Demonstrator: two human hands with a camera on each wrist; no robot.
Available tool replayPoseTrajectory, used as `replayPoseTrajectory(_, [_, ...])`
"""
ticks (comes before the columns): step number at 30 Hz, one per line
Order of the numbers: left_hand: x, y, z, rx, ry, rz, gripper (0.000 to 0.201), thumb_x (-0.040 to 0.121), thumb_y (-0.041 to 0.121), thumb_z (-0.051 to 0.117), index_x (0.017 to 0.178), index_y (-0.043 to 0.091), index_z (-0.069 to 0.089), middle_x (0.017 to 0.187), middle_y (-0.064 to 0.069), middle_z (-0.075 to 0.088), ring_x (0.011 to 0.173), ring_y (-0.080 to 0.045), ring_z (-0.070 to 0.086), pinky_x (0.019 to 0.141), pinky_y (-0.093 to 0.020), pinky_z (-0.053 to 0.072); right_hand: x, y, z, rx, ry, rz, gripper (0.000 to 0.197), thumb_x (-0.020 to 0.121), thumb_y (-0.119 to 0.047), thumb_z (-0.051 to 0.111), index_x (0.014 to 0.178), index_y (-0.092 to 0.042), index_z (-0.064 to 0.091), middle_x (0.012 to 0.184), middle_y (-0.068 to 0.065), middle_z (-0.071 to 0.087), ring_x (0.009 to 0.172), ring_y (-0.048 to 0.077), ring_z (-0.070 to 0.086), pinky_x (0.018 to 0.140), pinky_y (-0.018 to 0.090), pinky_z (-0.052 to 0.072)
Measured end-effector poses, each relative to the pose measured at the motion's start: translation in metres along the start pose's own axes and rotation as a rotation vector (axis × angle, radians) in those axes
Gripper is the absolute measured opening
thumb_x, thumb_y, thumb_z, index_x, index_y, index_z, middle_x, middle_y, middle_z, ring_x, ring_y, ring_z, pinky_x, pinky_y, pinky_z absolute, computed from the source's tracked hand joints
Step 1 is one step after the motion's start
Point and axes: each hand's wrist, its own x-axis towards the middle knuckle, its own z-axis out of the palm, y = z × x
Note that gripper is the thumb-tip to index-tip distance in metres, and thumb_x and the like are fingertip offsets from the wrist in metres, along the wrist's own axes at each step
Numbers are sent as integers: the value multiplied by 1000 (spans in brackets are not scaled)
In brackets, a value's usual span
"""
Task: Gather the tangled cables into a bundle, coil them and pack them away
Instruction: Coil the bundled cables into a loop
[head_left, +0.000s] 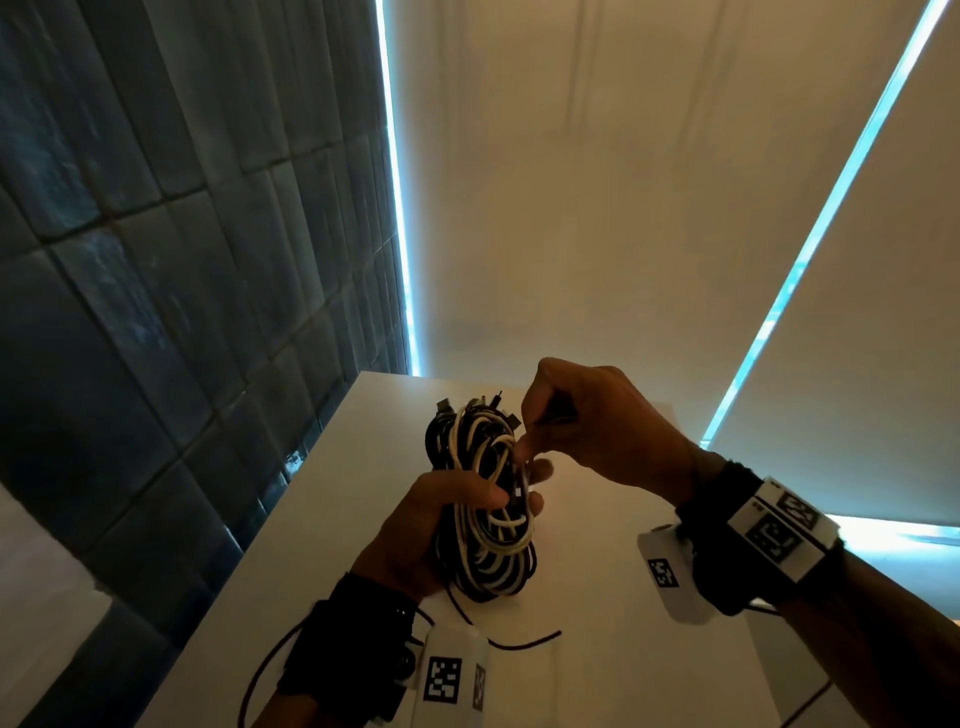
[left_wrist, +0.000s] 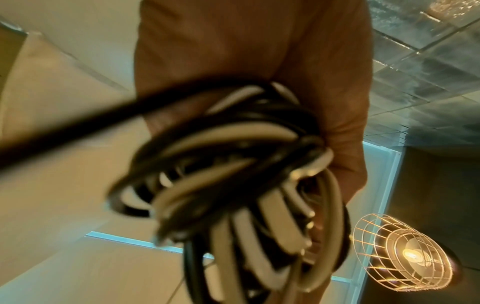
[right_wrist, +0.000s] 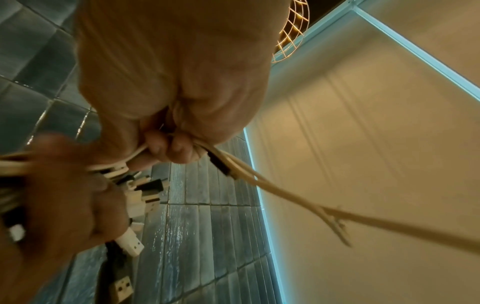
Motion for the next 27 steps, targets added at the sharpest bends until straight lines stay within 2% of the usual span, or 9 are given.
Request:
replayPoseTrajectory(3, [0, 3, 3, 36, -78, -5, 34, 58, 8, 78, 90, 11, 68, 85, -5, 62, 75, -17, 63, 67, -28, 53, -1, 4, -7, -19, -20, 31, 24, 72, -7, 81, 80, -2, 59, 66, 15, 64, 46, 7, 50, 45, 15, 39])
replayPoseTrajectory(6, [1, 4, 5, 135, 5, 34, 23, 59, 8, 73, 81, 11, 68, 75, -6, 59, 68, -16, 60, 63, -28, 52, -3, 12, -16, 6, -112, 77, 19, 74, -16, 79, 81, -4, 65, 67, 10, 67, 53, 14, 56, 50, 21, 44])
replayPoseTrajectory(9, [1, 7, 2, 130, 80, 68, 16, 57, 9, 72, 72, 11, 66, 71, -6, 56, 64, -18, 56, 60, -28, 51, -11, 26, -27, 162, -163, 124, 11, 86, -13, 68, 86, -2, 70, 60, 10, 60, 49, 12, 49, 49, 18, 39])
replayPoseTrajectory(13, [3, 10, -4, 58, 140, 133, 14, 56, 8, 73, 68, 13, 68, 70, -5, 57, 64, -16, 56, 58, -26, 51, -33, 43, -24, 372, -65, 258, 21, 89, -20, 60, 95, -3, 72, 65, 10, 55, 51, 16, 37, 45, 24, 29])
replayPoseTrajectory(17, [7, 9, -8, 1, 225, 163, 8, 65, 5, 67, 64, 13, 70, 66, -6, 60, 57, -16, 59, 53, -26, 51, -49, 49, -10, 456, 3, 386, 15, 90, -10, 59, 86, -4, 71, 59, -1, 58, 49, 13, 40, 46, 25, 33])
replayPoseTrajectory(19, [7, 5, -10, -21, 240, 157, 8, 66, 6, 68, 62, 14, 70, 65, -6, 60, 55, -15, 59, 51, -25, 51, -52, 48, -4, 449, 113, 453, 15, 91, -8, 59, 84, -2, 70, 59, 1, 59, 49, 13, 41, 45, 24, 35])
replayPoseTrajectory(21, [9, 0, -10, -36, 227, 147, 9, 61, 9, 75, 64, 14, 68, 65, -5, 59, 55, -15, 59, 51, -26, 50, -51, 44, 6, 490, 311, 506, 13, 90, -9, 61, 84, 0, 69, 65, 8, 61, 48, 13, 40, 43, 22, 34])
replayPoseTrajectory(24, [18, -10, -10, -73, 264, 166, 24, 63, 15, 81, 76, 13, 61, 68, -4, 55, 59, -14, 58, 51, -27, 50, -47, 24, 29, 565, 550, 473, 10, 89, -11, 64, 84, -2, 66, 66, 7, 63, 44, 8, 43, 41, 20, 36])
replayPoseTrajectory(27, [24, -15, -14, -134, 266, 179, 39, 65, 31, 80, 90, 11, 57, 78, -9, 55, 65, -20, 59, 57, -32, 53, -42, -3, 59, 399, 482, 329, 7, 86, -13, 67, 83, -8, 68, 69, 2, 67, 48, 1, 53, 46, 16, 43])
